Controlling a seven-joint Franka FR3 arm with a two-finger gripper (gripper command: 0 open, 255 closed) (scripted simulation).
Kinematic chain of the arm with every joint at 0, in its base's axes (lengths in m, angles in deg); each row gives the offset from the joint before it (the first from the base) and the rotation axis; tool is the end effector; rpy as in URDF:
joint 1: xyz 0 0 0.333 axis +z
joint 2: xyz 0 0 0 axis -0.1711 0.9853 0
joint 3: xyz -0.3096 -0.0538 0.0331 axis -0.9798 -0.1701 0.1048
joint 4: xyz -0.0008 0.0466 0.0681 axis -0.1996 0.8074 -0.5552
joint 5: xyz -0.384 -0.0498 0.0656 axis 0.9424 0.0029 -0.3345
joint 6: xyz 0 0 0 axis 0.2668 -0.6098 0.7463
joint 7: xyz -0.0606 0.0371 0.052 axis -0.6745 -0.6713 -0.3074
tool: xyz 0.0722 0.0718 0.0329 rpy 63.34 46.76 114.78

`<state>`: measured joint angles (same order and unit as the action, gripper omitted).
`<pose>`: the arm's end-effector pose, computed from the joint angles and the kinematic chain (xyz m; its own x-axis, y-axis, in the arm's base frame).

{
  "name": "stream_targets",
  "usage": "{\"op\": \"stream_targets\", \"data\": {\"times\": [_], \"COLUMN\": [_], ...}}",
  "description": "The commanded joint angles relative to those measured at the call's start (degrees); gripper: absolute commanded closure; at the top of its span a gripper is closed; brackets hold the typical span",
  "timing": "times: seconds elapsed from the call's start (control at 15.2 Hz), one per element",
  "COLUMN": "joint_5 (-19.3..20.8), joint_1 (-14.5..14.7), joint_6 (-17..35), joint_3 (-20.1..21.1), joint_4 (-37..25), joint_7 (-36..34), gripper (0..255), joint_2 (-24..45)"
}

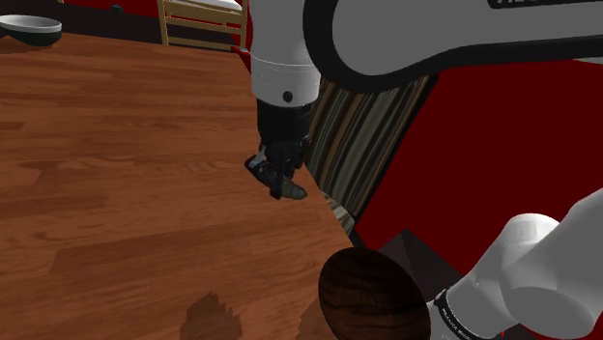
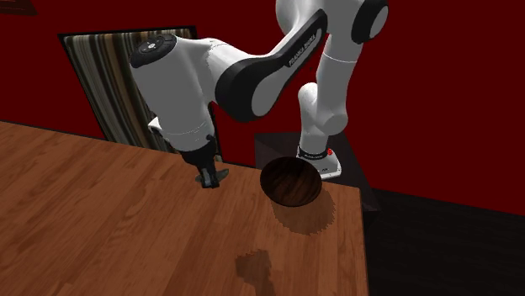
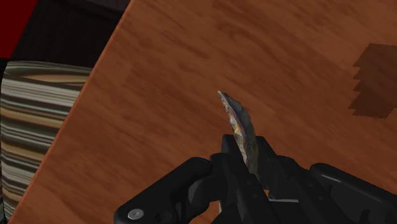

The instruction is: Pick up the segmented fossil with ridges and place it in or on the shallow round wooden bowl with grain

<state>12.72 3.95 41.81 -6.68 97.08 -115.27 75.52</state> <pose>0.3725 0.3451 0.5134 0.9710 0.2183 -0.0972 0.2245 -0.9727 0.0585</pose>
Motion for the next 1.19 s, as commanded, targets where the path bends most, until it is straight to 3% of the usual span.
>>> {"op": "stream_targets", "data": {"times": [0.0,0.46,0.99,1.12], "joint_5": [-2.0,-8.6,-15.1,-15.4], "joint_1": [0.6,4.7,11.7,11.8], "joint_6": [-0.1,-1.8,-7.6,-6.1], "joint_3": [-0.1,-0.7,-0.6,-0.2], "joint_4": [3.9,16.8,27.4,28.9], "joint_7": [0.4,0.5,-2.3,-2.2], "gripper": [255,255,255,255], "joint_2": [-4.4,-20.0,-36.8,-36.9]}}
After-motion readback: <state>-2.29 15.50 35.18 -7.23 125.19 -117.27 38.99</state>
